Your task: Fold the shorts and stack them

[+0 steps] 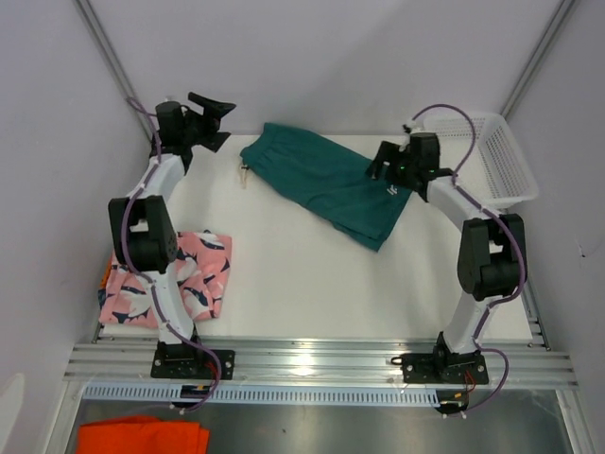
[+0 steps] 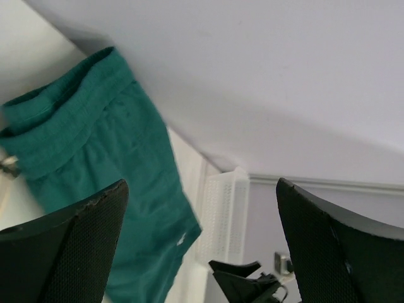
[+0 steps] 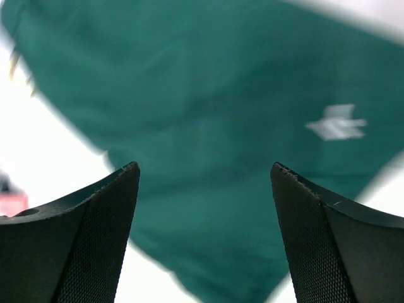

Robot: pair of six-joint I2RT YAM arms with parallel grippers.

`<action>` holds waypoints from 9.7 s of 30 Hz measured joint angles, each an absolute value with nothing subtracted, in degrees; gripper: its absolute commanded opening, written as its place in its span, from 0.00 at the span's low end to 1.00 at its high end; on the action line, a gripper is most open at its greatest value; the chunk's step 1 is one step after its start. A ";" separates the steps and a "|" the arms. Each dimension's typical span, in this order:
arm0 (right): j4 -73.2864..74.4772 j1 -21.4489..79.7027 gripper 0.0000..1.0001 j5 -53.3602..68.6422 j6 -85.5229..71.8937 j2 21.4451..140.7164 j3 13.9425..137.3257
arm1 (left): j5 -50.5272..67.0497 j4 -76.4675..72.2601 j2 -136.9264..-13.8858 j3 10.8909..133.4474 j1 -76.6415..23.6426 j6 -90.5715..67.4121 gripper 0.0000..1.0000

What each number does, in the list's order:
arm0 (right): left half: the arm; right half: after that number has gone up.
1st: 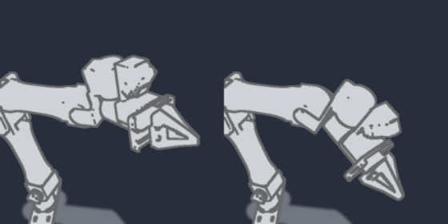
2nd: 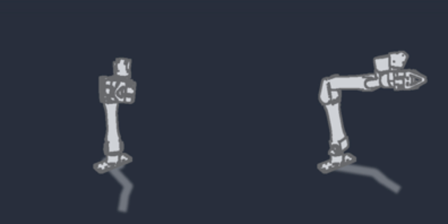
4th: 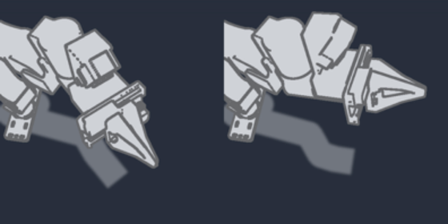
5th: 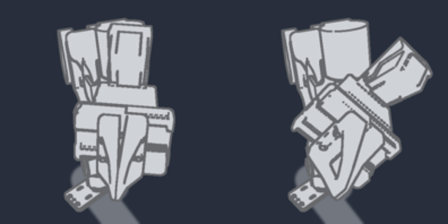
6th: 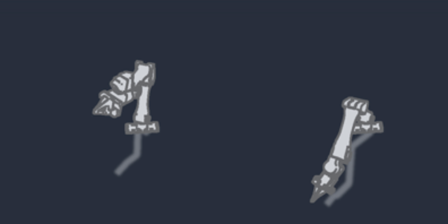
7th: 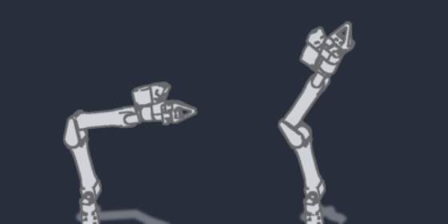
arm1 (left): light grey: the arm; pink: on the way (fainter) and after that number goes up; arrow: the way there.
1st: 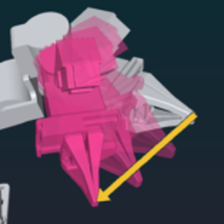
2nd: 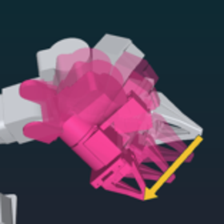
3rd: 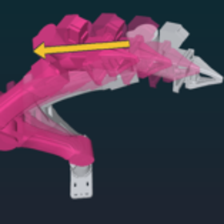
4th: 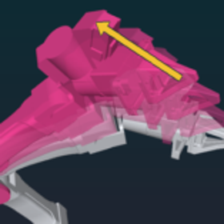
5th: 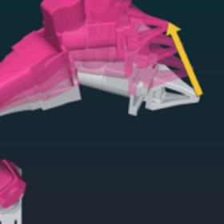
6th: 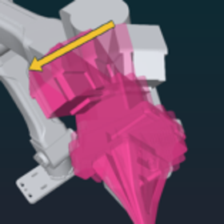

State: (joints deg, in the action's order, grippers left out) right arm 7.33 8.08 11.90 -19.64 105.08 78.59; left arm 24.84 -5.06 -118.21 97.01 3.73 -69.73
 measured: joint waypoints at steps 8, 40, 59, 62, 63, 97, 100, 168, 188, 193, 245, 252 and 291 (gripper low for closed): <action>9.21 20.45 0.73 14.72 -18.13 112.07 87.48 | 24.27 4.82 -106.02 84.66 5.39 -56.47 0.99; 20.93 40.34 0.50 -7.86 -15.09 100.73 60.25 | 21.17 12.64 -100.05 68.97 -2.96 -43.03 0.99; 25.04 34.74 0.56 -7.44 -16.43 92.09 67.70 | 21.34 8.73 -92.86 55.83 -8.10 -44.27 0.99; 20.45 34.98 0.54 -2.20 -17.56 94.02 71.77 | 21.63 6.55 -92.82 54.63 -8.23 -45.69 0.99; 18.46 35.05 0.52 -0.23 -18.06 95.37 73.25 | 21.78 5.65 -92.77 53.69 -8.27 -46.37 0.99; -27.55 26.41 0.24 26.63 -47.16 126.45 74.37 | 17.69 -20.56 -98.76 41.28 -16.36 -67.57 0.99; -26.65 26.41 0.17 26.65 -46.85 126.45 74.37 | 16.51 -23.64 -99.48 40.60 -16.51 -69.14 0.99; 4.45 19.99 0.30 37.82 -24.16 111.42 69.87 | -17.74 -31.62 -103.04 44.07 -33.45 -51.35 0.00; 8.62 15.55 0.00 31.79 -25.91 95.22 46.11 | -26.26 -28.80 -95.37 41.93 -35.51 -46.44 0.00; 8.08 17.87 0.00 32.56 -27.33 102.48 50.92 | -27.49 -30.20 -90.91 38.96 -35.97 -44.07 0.00; 19.79 4.64 0.00 17.67 -23.88 86.91 45.19 | -45.91 -39.27 -85.14 42.52 -59.05 14.85 0.00; 20.51 5.78 0.00 12.73 -24.45 91.15 47.13 | -50.37 -43.66 -90.11 45.74 -64.47 23.22 0.00; 15.97 -0.12 0.00 24.60 -28.77 92.68 47.00 | -52.80 -30.70 -117.89 73.14 -77.78 23.66 0.00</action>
State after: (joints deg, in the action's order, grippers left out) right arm 15.97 -0.12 24.60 -28.77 92.68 47.00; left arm -52.80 -30.70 -117.89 73.14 -77.78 23.66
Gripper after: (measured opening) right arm 0.002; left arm 0.176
